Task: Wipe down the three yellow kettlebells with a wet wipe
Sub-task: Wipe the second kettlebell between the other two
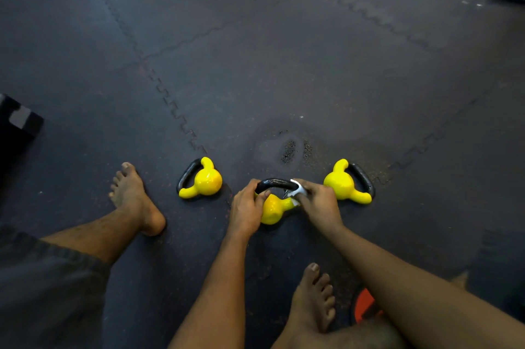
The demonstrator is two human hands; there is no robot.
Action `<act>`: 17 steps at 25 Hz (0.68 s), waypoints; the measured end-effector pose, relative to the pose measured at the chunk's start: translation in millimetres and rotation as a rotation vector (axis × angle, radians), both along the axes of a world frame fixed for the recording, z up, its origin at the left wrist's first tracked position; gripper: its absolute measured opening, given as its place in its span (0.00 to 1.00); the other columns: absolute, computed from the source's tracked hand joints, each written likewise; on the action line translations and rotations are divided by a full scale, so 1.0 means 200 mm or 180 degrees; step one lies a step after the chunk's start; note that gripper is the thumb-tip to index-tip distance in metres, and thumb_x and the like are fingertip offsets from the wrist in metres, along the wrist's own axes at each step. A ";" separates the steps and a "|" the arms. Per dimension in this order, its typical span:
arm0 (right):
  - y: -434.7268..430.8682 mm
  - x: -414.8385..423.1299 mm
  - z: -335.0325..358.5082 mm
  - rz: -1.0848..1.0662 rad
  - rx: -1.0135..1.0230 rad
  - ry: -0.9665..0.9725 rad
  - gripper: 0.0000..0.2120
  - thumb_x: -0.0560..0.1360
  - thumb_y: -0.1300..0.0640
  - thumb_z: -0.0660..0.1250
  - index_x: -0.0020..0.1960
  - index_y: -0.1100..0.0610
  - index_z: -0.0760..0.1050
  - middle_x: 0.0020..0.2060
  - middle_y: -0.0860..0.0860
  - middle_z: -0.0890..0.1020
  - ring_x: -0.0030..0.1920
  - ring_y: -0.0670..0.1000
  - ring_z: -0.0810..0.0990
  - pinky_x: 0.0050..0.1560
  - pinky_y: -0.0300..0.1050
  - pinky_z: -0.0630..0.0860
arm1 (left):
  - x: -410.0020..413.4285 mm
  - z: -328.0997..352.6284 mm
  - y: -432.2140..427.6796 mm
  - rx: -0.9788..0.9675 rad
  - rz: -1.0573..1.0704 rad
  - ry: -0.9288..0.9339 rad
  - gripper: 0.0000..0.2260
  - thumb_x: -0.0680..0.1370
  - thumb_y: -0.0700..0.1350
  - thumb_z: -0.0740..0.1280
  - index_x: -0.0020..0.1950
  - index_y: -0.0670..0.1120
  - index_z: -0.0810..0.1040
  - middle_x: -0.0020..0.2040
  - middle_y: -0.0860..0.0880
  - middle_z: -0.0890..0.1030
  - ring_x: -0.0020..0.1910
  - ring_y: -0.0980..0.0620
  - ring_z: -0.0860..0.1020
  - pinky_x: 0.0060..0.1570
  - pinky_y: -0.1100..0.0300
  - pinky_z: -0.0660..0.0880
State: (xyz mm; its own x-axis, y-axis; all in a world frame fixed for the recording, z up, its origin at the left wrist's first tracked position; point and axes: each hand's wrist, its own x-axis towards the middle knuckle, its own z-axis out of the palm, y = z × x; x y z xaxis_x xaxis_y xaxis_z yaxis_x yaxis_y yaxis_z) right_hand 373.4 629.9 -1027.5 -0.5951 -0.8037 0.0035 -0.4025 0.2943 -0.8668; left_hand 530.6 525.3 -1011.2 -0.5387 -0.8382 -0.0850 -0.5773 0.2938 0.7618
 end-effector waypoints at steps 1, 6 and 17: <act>0.01 -0.01 -0.01 -0.0067 0.0035 -0.0170 0.15 0.72 0.60 0.72 0.57 0.51 0.82 0.48 0.43 0.86 0.48 0.39 0.82 0.52 0.44 0.80 | 0.00 0.00 0.00 0.0013 0.0005 0.0004 0.08 0.80 0.49 0.66 0.54 0.47 0.76 0.41 0.50 0.77 0.45 0.44 0.77 0.42 0.54 0.70; -0.07 0.00 0.09 0.0048 0.0439 0.0231 0.13 0.71 0.57 0.72 0.55 0.53 0.83 0.45 0.54 0.86 0.47 0.53 0.84 0.47 0.48 0.78 | -0.02 0.01 0.00 0.0028 0.0028 -0.0007 0.08 0.79 0.49 0.66 0.54 0.46 0.77 0.44 0.45 0.81 0.46 0.43 0.78 0.42 0.52 0.72; 0.00 0.14 0.04 -0.0087 -0.0230 0.0407 0.21 0.77 0.66 0.65 0.68 0.55 0.75 0.67 0.50 0.76 0.70 0.45 0.71 0.70 0.40 0.67 | 0.00 0.03 0.00 0.0183 -0.0166 0.0143 0.07 0.80 0.46 0.66 0.56 0.46 0.78 0.43 0.49 0.80 0.47 0.44 0.78 0.47 0.50 0.74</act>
